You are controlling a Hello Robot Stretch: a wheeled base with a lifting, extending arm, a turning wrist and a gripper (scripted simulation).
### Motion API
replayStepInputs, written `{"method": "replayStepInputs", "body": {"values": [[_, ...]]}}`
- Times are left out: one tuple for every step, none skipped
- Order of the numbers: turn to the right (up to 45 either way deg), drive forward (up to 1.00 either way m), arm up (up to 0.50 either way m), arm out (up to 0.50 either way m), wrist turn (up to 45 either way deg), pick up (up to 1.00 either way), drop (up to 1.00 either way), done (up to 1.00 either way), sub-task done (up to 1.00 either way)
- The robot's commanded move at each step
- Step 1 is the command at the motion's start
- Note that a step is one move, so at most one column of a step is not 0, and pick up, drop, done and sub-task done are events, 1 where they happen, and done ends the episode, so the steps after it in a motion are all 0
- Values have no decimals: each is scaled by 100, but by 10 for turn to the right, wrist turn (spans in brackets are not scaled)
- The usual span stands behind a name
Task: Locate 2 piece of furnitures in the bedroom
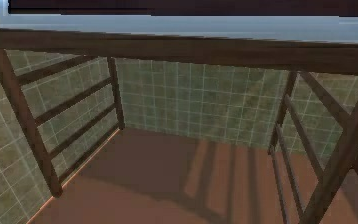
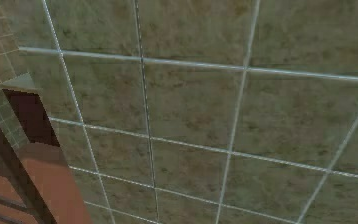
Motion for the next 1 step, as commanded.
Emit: {"method": "replayStepInputs", "body": {"values": [[-450, 0, 0, 0, 0, 0, 0, 0, 0]]}}
